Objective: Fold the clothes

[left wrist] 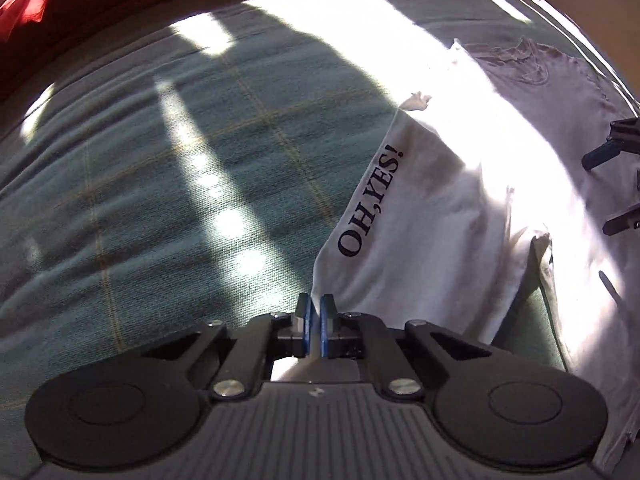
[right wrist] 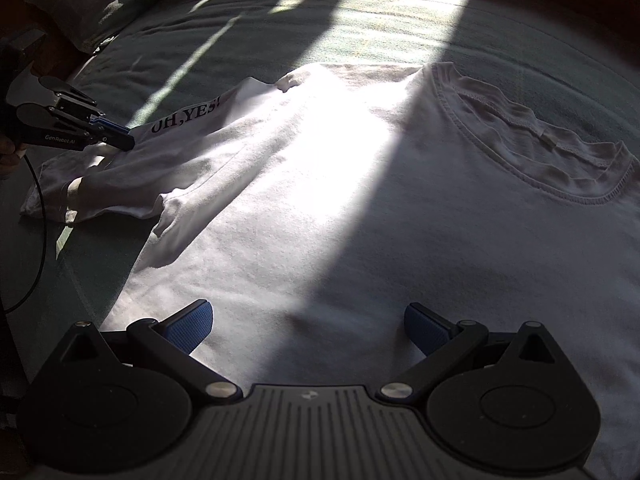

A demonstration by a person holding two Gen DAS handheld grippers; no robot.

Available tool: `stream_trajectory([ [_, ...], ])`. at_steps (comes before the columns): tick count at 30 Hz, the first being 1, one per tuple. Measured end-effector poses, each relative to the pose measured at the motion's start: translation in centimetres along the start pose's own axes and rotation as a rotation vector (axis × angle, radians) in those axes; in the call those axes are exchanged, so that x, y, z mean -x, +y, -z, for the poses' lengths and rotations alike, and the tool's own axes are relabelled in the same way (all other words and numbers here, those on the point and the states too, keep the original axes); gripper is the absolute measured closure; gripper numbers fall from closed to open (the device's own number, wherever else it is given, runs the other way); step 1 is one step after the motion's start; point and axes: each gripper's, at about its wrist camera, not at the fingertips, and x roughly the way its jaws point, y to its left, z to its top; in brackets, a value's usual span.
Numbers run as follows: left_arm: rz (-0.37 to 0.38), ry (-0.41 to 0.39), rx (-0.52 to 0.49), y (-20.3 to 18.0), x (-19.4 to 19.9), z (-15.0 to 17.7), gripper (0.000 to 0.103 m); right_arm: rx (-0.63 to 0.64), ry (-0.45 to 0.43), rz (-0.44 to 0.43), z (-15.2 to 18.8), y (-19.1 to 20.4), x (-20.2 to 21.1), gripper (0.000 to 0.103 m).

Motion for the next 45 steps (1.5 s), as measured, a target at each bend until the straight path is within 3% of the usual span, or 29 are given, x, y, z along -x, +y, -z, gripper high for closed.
stream_trajectory([
  [6,-0.059,-0.029,0.085,1.8,0.0,-0.3,0.102,-0.001,0.002,0.004,-0.1,0.1,-0.1,0.0],
  [8,-0.079,-0.024,0.108,2.2,-0.2,-0.3,0.093,0.005,0.005,0.008,-0.2,0.2,-0.1,0.0],
  [11,-0.117,-0.026,0.147,2.6,-0.2,-0.2,0.091,0.0,0.004,0.008,-0.2,0.2,0.0,0.0],
  [15,-0.132,-0.101,0.162,1.3,1.9,-0.7,0.093,-0.006,-0.001,0.004,-0.2,0.1,0.2,0.0],
  [20,0.046,-0.184,0.144,-2.6,2.2,-3.1,0.085,-0.016,-0.006,0.017,-0.1,0.2,-0.2,0.0],
  [22,0.132,-0.192,0.162,-4.1,0.8,-4.4,0.081,-0.018,-0.007,0.026,-0.1,0.3,-0.4,0.0],
  [26,0.218,-0.183,0.197,-5.8,-2.9,-6.5,0.081,-0.007,-0.008,0.045,0.1,0.6,-0.7,0.0],
  [28,0.206,-0.157,0.207,-6.4,-4.6,-7.0,0.081,-0.005,-0.016,0.056,0.2,0.7,-0.8,0.0],
  [31,0.1,-0.152,0.218,-5.8,-5.7,-7.1,0.081,-0.01,-0.033,0.073,0.5,0.9,-0.9,0.0],
  [35,0.04,-0.172,0.332,-3.2,-5.4,-7.8,0.081,0.011,-0.054,0.1,0.9,1.4,-1.1,0.0],
  [39,0.099,-0.215,0.344,-4.0,-3.4,-8.8,0.082,0.064,-0.055,0.133,1.2,2.1,-1.4,0.0],
  [40,0.12,-0.223,0.336,-4.5,-3.0,-9.0,0.078,0.071,-0.056,0.137,1.3,2.1,-1.4,0.0],
  [43,0.202,-0.218,0.241,-7.6,-3.0,-9.8,0.067,0.091,-0.06,0.15,1.4,2.3,-1.6,0.0],
  [45,0.238,-0.195,0.183,-9.2,-3.9,-10.3,0.066,0.102,-0.062,0.156,1.5,2.4,-1.7,0.0],
])
